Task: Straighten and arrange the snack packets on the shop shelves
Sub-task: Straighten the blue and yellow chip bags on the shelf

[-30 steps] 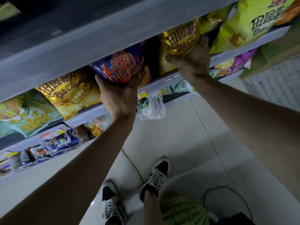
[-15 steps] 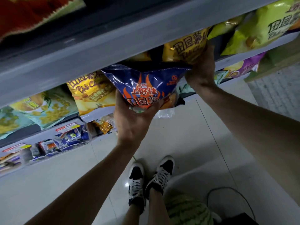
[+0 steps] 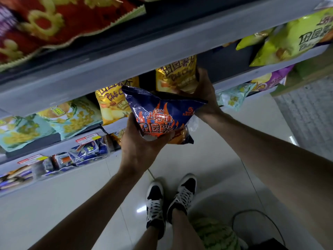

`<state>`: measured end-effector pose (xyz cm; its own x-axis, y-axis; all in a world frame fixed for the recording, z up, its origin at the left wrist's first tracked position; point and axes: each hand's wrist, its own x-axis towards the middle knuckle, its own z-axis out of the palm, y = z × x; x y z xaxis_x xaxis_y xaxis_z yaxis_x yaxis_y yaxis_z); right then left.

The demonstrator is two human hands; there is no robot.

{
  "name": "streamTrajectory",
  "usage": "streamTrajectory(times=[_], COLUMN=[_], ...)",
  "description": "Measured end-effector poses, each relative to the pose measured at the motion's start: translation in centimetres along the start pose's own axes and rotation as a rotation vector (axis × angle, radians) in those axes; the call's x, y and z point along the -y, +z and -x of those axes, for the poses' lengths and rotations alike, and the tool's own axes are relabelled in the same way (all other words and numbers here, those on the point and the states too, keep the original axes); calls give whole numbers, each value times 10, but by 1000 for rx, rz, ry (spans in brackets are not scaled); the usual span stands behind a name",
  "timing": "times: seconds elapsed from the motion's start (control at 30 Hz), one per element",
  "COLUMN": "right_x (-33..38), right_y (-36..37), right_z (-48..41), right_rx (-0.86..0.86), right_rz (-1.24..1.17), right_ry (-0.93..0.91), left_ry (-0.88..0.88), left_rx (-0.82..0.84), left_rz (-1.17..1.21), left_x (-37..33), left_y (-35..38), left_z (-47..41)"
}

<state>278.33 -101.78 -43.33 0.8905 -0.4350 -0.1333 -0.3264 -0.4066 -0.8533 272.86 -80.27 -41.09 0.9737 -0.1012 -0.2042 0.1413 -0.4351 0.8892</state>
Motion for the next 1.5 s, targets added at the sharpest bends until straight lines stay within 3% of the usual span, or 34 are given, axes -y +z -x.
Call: streamTrajectory(times=[0.13, 0.2, 0.43, 0.7, 0.83, 1.0, 1.07, 1.23, 1.5], right_x=[5, 0, 3, -5, -12, -34, -38, -49, -62], right_y=[-6, -5, -4, -17, -50, -90, -103, -117, -128], right_z=[5, 4, 4, 17, 28, 53, 62, 49, -26], right_rx=[69, 51, 16, 36, -129, -497, -551, -307, -147], right_rz=[31, 54, 185, -106, -176, -237, -222, -93, -50], right_ry=[33, -14, 89, 140, 155, 173, 170, 79, -35], left_ry=[18, 23, 57, -15, -48, -30, -22, -70, 61], left_rx=[31, 54, 88, 122, 187, 190, 154, 32, -27], left_rz=[-67, -86, -116, -59, -90, -129, -129, -38, 39], left_x=[8, 11, 1, -15, -40, -75, -89, -116, -121], left_y=[-11, -14, -13, -2, 28, 89, 117, 175, 207], left_z=[-21, -33, -42, -24, -25, -36, -41, -59, -89])
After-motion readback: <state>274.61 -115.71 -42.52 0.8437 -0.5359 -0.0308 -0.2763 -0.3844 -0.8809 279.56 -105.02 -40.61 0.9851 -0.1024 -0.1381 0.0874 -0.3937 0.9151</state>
